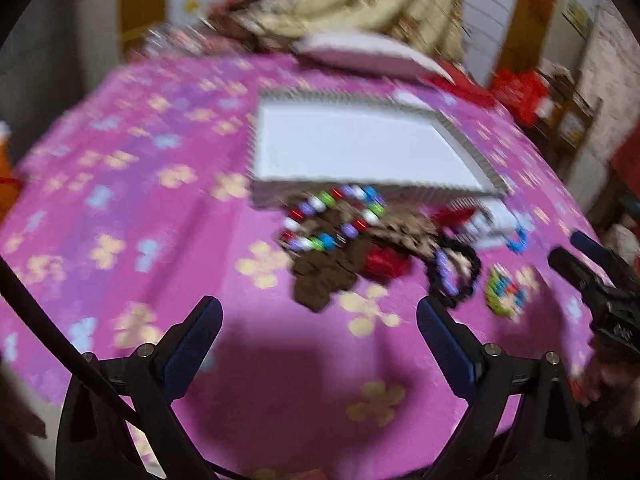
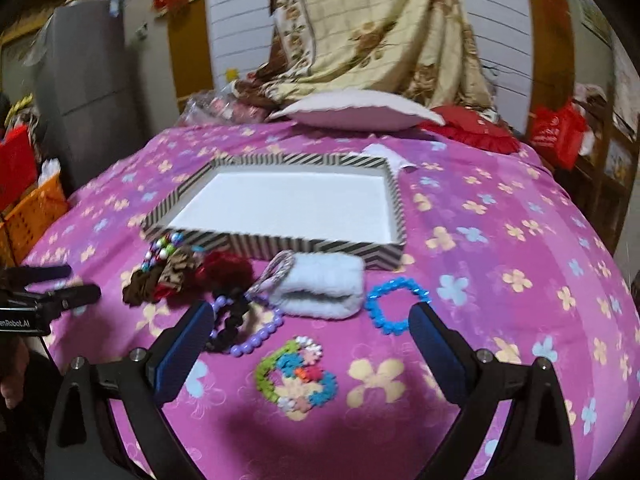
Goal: Organize jewelry
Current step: 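Grasp the brown fuzzy bow clip with the left tool while the right tool approaches the white scrunchie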
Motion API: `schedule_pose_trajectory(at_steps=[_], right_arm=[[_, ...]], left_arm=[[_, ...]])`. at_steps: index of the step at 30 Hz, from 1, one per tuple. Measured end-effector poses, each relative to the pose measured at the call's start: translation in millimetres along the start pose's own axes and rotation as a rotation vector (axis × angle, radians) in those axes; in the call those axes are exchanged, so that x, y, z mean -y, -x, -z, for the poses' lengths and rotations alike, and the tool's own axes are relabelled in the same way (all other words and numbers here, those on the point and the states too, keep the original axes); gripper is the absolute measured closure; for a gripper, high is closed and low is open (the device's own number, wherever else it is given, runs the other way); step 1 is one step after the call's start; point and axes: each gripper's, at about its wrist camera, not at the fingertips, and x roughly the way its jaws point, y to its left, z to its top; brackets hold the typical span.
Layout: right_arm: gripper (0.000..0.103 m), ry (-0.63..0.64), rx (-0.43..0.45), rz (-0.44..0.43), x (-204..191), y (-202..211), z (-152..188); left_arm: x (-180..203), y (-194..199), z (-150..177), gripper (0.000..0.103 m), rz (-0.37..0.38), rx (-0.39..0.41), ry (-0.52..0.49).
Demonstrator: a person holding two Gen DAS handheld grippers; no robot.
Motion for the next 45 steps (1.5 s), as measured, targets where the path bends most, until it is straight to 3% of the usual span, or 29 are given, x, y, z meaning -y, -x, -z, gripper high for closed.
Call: schedule_pose_trajectory(at_steps=[4, 8, 12, 15, 18, 20, 21, 22, 25, 29, 33, 45], right_arm=[[0.003, -0.031, -0.036, 0.006, 8, -8, 1], [0.003, -0.029, -0.033, -0.004, 7, -8, 0], [0.003, -0.017, -0.053, -0.005, 4, -12, 2], [0.003, -0.028, -0.070, 0.012, 7, -15, 3], [0.003, -0.052, -0.075, 0.022, 13, -17, 3], [0.003, -0.058, -0.080, 0.019, 15, -18, 4], [0.003, -0.061, -0.087, 0.018, 15, -20, 5], [0.003, -0.062, -0.097, 0.014, 16, -22, 6], [0.003, -0.065, -0.134, 0.023, 21, -32, 7], [0.003, -0.119, -0.118, 0.021, 32, -31, 8], [0.003, -0.134, -0.107, 0.017, 34, -30, 9], [0.003, -0.014, -0.094, 0.024, 25, -53, -7]], left_arm=[[-1, -23, -5, 0.033, 0.018, -0.066, -0.006], [-2, -53, -12, 0.035, -0.011, -0.116, 0.006], [-11, -54, -13, 0.041, -0.066, -0.095, 0.067], [-7, -54, -10, 0.051, -0.106, -0.090, 0.037], [-10, -51, -7, 0.055, -0.102, -0.075, 0.053], [-11, -48, -6, 0.071, -0.100, -0.065, 0.056], [-12, -44, -6, 0.097, -0.087, -0.057, 0.062], [-17, -45, -8, 0.103, -0.071, -0.057, 0.070], [-28, -38, -10, 0.103, 0.032, -0.041, 0.128], [-29, -6, -5, 0.103, 0.148, 0.083, 0.118], [-25, 12, 0, 0.103, 0.192, 0.143, 0.091], [-24, -15, 1, 0.103, 0.095, 0.051, 0.120]])
